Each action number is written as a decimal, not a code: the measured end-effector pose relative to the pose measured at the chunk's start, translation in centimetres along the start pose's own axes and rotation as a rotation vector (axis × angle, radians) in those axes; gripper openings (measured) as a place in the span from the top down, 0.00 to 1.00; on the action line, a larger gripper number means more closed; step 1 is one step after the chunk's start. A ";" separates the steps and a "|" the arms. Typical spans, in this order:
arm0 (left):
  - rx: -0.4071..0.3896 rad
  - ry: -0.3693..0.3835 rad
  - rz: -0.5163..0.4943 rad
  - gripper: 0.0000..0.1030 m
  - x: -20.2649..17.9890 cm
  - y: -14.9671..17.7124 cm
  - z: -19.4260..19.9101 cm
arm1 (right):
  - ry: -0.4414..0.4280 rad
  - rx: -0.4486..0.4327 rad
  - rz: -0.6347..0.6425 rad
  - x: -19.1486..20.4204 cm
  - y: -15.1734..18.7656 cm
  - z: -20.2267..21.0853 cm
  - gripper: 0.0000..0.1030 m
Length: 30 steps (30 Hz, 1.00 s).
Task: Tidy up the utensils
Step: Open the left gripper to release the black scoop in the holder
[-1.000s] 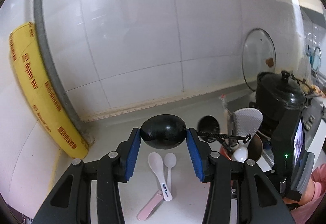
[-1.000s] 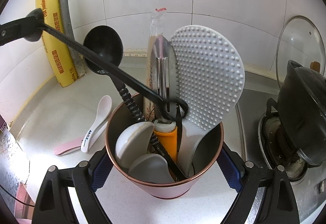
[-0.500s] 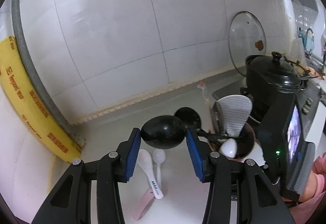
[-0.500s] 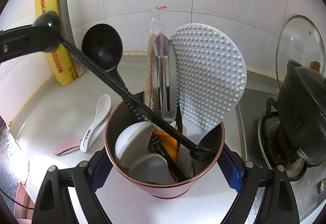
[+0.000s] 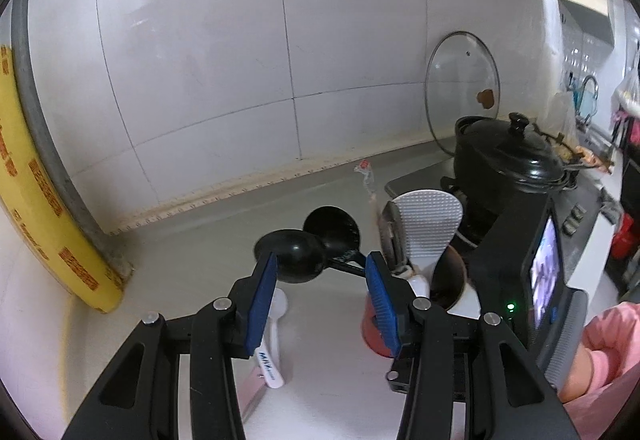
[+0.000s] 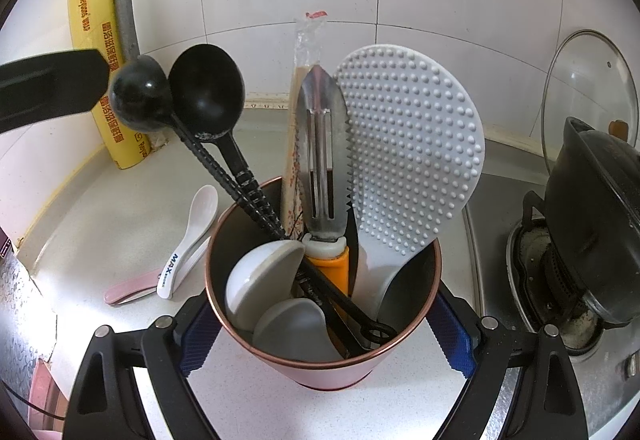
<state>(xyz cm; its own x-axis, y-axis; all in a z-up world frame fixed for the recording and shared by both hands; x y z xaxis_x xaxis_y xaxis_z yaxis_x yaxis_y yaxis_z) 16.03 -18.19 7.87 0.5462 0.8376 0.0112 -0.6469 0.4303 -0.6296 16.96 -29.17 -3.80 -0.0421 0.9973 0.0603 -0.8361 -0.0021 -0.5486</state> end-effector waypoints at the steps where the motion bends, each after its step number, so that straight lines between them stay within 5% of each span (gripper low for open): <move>1: 0.003 0.019 0.007 0.54 0.0 0.1 -0.1 | 0.000 -0.001 0.001 0.0 0.0 0.0 0.10; 7: 0.031 0.101 0.035 0.54 -0.4 0.4 -1.0 | 0.002 -0.003 0.003 0.1 0.1 0.1 0.10; 11: 0.004 0.089 0.073 0.54 0.7 0.3 -0.4 | 0.001 -0.005 0.004 0.0 0.1 0.2 0.10; 17: -0.039 0.100 0.345 0.54 6.8 0.3 -0.4 | 0.000 -0.005 0.003 0.1 0.1 0.2 0.10; 23: 0.053 0.171 0.607 0.54 11.1 1.8 -4.6 | 0.000 -0.004 0.004 -0.1 0.1 0.2 0.10; 30: 0.037 0.257 0.498 0.54 7.4 0.7 -5.0 | 0.006 -0.001 0.013 0.1 -0.1 0.0 0.10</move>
<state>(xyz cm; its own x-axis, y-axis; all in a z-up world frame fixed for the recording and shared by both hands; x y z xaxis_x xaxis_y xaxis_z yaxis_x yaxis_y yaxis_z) 22.25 -13.39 3.68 0.2788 0.8355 -0.4735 -0.8758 0.0189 -0.4823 16.98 -29.04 -3.73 -0.0495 0.9976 0.0485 -0.8347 -0.0147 -0.5504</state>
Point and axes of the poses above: each gripper's, at about its wrist camera, not at the fingertips, and z roughly against the way its jaws point, x to its left, y to its underside, the point moved 8 cm from there along -z, roughly the way its jaws point, and after that the axes turned 12 degrees about x, right-handed, at the moved point
